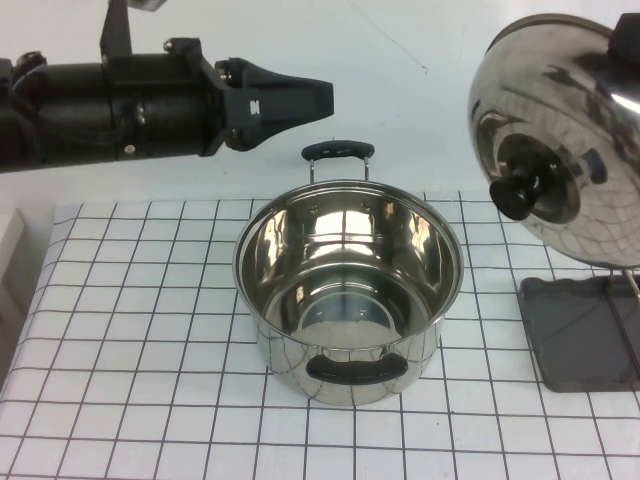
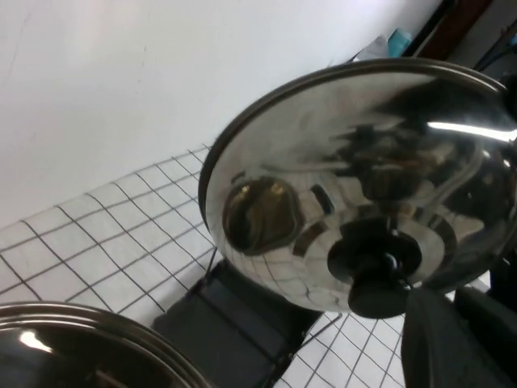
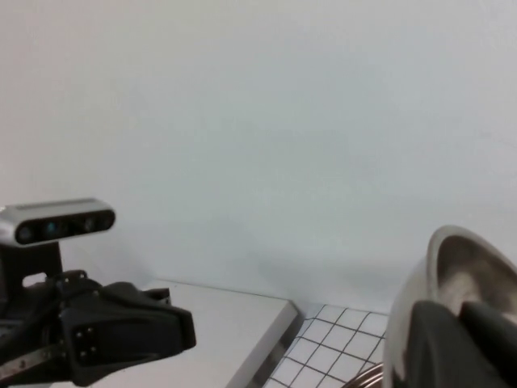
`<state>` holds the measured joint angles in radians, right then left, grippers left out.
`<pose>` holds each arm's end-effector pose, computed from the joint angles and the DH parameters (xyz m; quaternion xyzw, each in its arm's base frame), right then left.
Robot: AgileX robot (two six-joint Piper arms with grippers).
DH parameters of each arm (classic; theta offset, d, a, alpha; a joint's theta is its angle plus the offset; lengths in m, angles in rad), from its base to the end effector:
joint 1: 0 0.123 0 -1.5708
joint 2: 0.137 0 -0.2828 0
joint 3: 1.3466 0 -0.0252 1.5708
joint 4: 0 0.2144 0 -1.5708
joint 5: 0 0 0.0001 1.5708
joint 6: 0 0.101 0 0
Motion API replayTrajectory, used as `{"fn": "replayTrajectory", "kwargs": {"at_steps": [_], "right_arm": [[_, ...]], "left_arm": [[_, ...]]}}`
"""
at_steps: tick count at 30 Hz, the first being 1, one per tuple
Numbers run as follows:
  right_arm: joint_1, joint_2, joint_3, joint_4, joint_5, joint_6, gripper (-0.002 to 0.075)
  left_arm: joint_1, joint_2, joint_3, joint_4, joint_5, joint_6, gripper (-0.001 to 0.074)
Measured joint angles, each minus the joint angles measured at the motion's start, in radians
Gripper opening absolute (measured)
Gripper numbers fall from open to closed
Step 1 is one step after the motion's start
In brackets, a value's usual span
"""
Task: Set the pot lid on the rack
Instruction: Place the pot lid on the pot rack
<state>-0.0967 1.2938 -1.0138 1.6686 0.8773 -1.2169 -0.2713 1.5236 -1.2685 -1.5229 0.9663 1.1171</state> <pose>0.2469 0.0538 0.3818 -0.0766 0.7201 0.4284 0.5404 0.2637 -0.1596 0.3802 0.2524 0.7094 -0.5185 0.4053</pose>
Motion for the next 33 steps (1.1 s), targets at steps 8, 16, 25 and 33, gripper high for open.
{"fn": "replayTrajectory", "kwargs": {"at_steps": [8,16,25,33], "right_arm": [[-0.066,0.000,0.000,-0.038,-0.009,0.002,0.0017],[-0.179,-0.027,0.000,-0.081,-0.005,0.031,0.0017],[-0.226,-0.096,0.001,-0.265,-0.041,0.115,0.0016],[-0.226,-0.098,0.005,-0.311,-0.155,0.123,0.0016]], "left_arm": [[0.004,-0.002,0.000,0.115,0.012,-0.011,0.0002],[0.004,-0.004,0.000,0.275,-0.038,-0.075,-0.0001],[0.004,-0.004,0.000,0.327,-0.047,-0.081,-0.0001],[0.004,-0.006,0.000,0.392,-0.133,-0.123,-0.0001]]}}
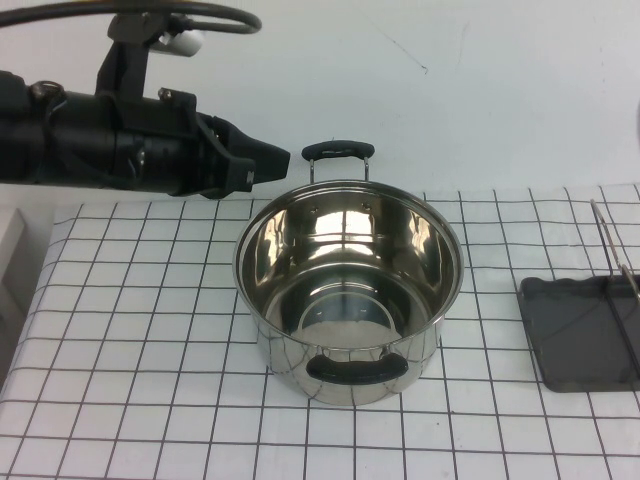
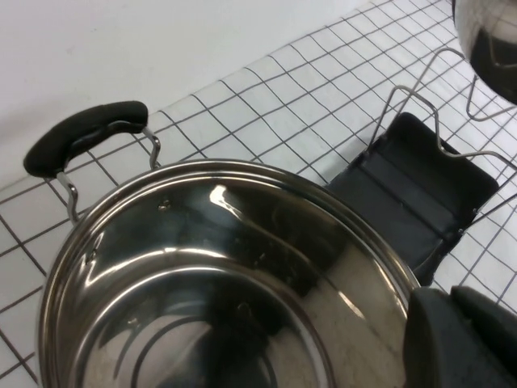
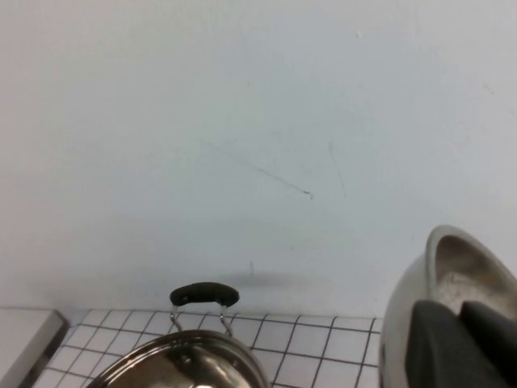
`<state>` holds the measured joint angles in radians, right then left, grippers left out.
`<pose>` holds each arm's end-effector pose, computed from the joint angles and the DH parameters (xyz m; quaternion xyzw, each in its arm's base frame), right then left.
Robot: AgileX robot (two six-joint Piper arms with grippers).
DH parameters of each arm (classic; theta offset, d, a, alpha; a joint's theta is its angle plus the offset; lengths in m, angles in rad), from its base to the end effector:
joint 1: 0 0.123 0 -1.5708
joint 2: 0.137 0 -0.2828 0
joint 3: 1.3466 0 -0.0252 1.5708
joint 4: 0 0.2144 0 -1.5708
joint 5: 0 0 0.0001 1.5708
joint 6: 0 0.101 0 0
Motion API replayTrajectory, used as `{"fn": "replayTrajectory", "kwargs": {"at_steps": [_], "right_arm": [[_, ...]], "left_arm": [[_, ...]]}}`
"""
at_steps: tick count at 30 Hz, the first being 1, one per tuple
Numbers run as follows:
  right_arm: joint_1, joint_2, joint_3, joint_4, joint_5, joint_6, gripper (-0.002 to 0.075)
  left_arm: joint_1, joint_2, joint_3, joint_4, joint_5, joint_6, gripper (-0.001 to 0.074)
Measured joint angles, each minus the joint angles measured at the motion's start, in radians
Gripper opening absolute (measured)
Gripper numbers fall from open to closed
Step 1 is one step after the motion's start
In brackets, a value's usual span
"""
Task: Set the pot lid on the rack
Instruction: Place the pot lid on the pot rack
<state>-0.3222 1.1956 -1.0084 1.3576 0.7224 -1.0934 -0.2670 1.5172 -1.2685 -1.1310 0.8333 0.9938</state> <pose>0.2322 -0.0086 0.3799 -0.0068 0.7791 0.2394 0.5793 0.2725 -0.1447 0.3529 0.2891 0.7912 -0.3659 0.3957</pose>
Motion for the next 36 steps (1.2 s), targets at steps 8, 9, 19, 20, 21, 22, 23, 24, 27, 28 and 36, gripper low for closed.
{"fn": "replayTrajectory", "kwargs": {"at_steps": [8,9,19,20,21,22,23,24,27,28,36], "right_arm": [[0.000,0.000,0.000,0.004,-0.027,-0.042,0.0016],[0.000,0.002,0.000,0.009,-0.027,-0.044,0.0016],[0.093,0.054,0.000,0.041,-0.111,-0.053,0.0016],[0.108,0.055,0.000,0.044,-0.133,-0.055,0.0016],[0.118,0.055,0.000,0.046,-0.153,-0.055,0.0016],[0.129,0.055,0.000,0.049,-0.167,-0.055,0.0016],[0.137,0.055,0.000,0.055,-0.172,-0.053,0.0016],[0.149,0.055,0.000,0.066,-0.179,-0.051,0.0016],[0.167,0.055,0.000,0.128,-0.188,-0.075,0.0015],[0.172,0.055,0.000,0.157,-0.188,-0.100,0.0015],[0.178,0.054,0.002,0.173,-0.233,-0.127,0.0015]], "left_arm": [[0.000,-0.004,0.000,0.004,-0.006,-0.002,-0.0001],[0.000,-0.006,0.000,0.005,-0.006,-0.002,-0.0001],[0.000,-0.007,0.000,0.005,0.007,-0.004,-0.0001],[0.000,-0.008,0.000,0.005,0.008,-0.004,-0.0001],[0.000,-0.010,0.000,0.005,0.008,-0.004,-0.0001],[0.000,-0.014,0.000,0.005,0.008,-0.004,-0.0001],[0.000,-0.015,0.000,0.005,0.008,-0.004,-0.0001],[0.000,-0.018,0.000,0.005,0.009,-0.004,-0.0001],[0.000,-0.020,0.000,0.006,0.010,-0.004,-0.0001],[0.000,-0.020,0.000,0.007,0.010,-0.004,-0.0001],[0.000,-0.020,0.000,0.027,0.013,-0.004,-0.0001]]}}
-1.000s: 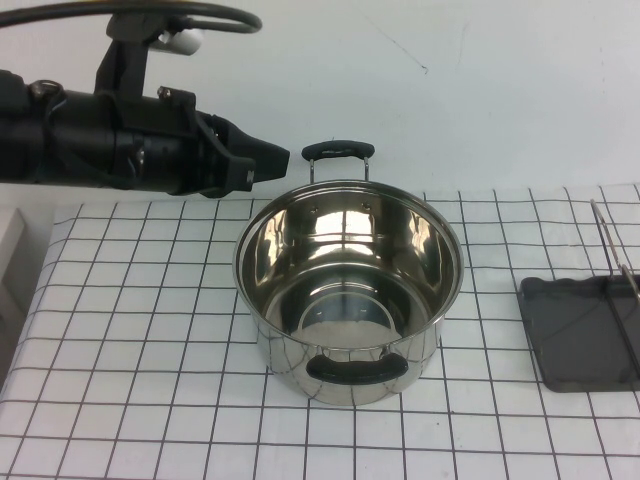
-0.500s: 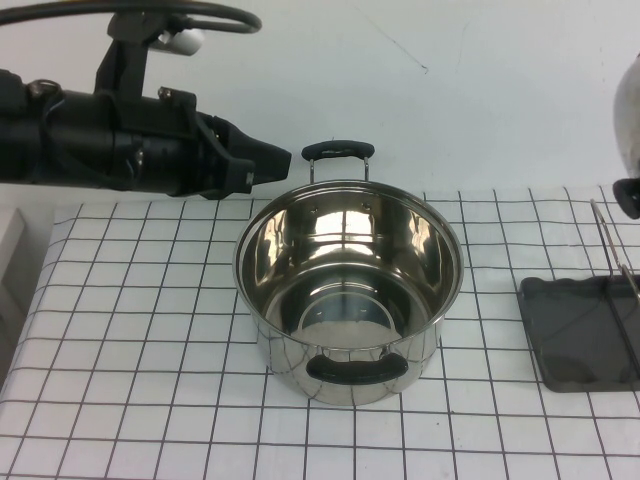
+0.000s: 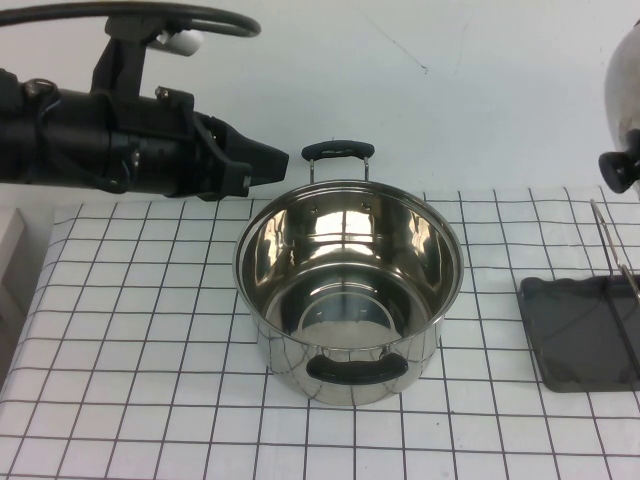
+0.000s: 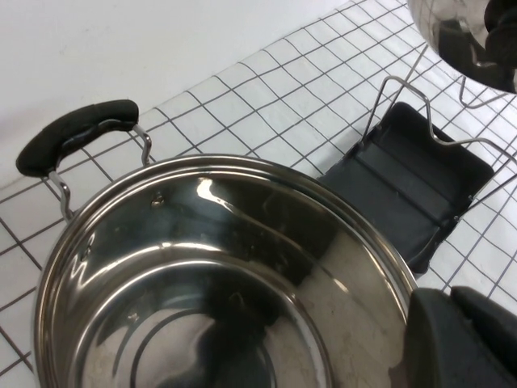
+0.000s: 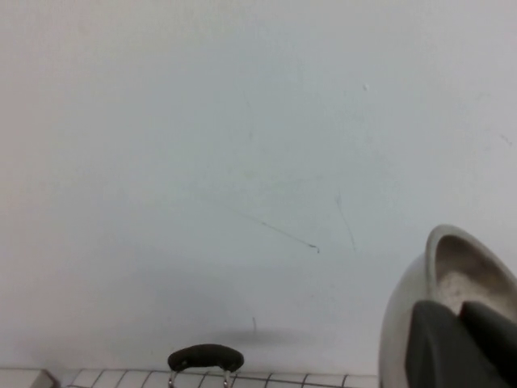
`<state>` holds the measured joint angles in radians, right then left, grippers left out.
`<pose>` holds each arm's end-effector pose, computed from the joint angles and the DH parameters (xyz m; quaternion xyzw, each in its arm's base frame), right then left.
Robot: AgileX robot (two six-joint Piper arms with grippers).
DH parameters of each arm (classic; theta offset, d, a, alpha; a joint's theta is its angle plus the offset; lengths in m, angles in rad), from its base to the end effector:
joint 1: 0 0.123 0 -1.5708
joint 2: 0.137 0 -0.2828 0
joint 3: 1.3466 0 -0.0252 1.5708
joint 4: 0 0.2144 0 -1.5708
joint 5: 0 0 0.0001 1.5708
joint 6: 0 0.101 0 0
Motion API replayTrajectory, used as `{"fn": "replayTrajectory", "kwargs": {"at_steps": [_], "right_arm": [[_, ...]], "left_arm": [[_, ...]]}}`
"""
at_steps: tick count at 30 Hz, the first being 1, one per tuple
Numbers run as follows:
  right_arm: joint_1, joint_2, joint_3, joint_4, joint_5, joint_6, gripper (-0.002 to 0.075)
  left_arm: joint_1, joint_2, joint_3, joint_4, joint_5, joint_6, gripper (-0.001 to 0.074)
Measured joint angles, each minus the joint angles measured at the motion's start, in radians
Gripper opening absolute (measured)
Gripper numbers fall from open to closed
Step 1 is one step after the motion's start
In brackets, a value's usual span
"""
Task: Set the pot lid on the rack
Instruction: Place the pot lid on the pot rack
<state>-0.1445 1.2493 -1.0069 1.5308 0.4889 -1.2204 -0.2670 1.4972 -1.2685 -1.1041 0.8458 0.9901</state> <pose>0.2558 0.0108 0.3771 0.0145 0.7598 0.2348 0.6061 0.2669 -0.1431 0.3568 0.3014 0.7891 -0.3586 0.3974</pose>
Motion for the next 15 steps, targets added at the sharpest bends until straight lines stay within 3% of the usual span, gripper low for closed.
{"fn": "replayTrajectory", "kwargs": {"at_steps": [7,15], "right_arm": [[0.000,-0.004,0.102,-0.014,-0.029,0.015,0.0015],[0.000,-0.004,0.218,0.145,-0.063,-0.205,0.0015]], "left_arm": [[0.000,0.000,0.000,0.004,0.002,-0.004,-0.0001],[0.000,0.000,0.000,0.006,0.002,-0.004,-0.0001]]}}
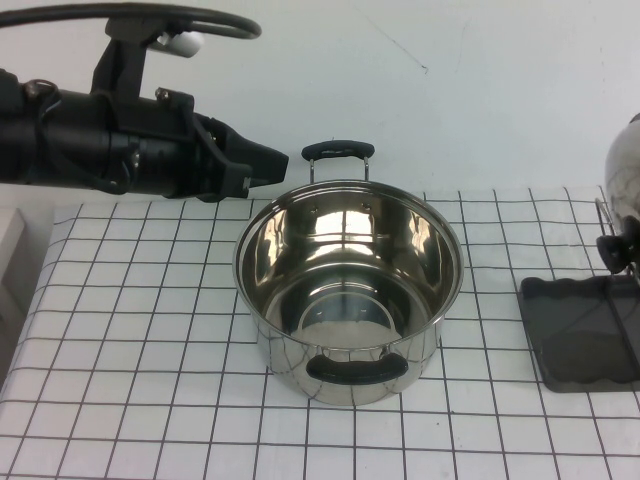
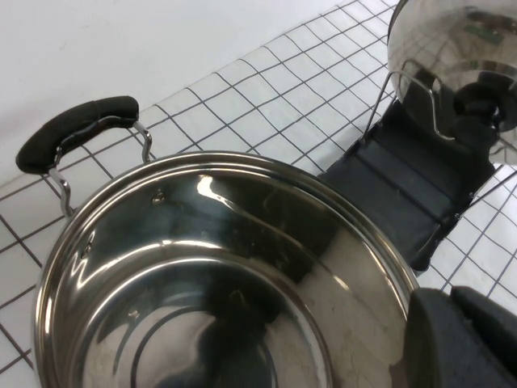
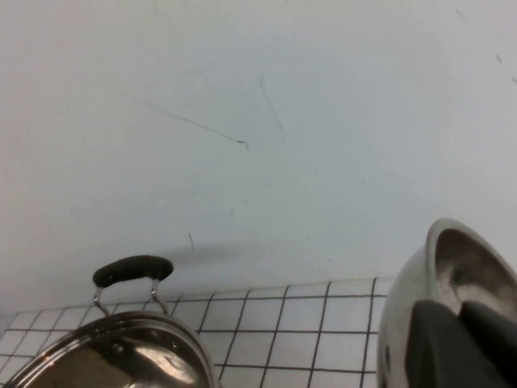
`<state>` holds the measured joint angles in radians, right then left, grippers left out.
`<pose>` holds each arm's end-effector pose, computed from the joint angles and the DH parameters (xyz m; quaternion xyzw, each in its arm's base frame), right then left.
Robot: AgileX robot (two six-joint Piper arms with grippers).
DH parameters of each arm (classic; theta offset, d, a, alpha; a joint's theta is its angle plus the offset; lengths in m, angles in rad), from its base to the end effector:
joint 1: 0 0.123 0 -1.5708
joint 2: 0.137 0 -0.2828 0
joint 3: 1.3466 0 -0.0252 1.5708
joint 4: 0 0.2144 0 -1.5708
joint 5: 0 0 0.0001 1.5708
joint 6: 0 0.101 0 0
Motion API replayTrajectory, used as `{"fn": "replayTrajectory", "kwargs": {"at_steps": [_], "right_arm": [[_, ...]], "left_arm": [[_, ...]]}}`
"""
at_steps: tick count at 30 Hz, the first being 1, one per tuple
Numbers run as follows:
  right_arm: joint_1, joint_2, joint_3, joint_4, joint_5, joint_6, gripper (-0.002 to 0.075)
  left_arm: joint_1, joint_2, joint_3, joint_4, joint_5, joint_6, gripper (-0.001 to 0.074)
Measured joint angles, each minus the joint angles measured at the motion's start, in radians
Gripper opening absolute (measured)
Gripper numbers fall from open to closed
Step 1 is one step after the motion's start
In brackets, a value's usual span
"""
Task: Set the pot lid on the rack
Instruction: Place the pot lid on the pot rack
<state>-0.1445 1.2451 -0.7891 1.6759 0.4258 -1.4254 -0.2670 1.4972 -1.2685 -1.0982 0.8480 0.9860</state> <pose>0.2468 0.0061 0.3179 0.0392 0.8015 0.2033 0.5610 0.2667 -0.1429 0.3564 0.3021 0.7902 -0.3576 0.3956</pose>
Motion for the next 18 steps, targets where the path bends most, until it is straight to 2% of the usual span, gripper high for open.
{"fn": "replayTrajectory", "kwargs": {"at_steps": [14,18], "right_arm": [[0.000,-0.002,0.007,0.027,-0.067,-0.068,0.0019],[0.000,0.001,0.007,0.031,-0.054,-0.082,0.0068]], "left_arm": [[0.000,0.000,0.000,0.002,0.000,0.000,-0.0001],[0.000,0.000,0.000,0.002,0.000,0.000,-0.0001]]}}
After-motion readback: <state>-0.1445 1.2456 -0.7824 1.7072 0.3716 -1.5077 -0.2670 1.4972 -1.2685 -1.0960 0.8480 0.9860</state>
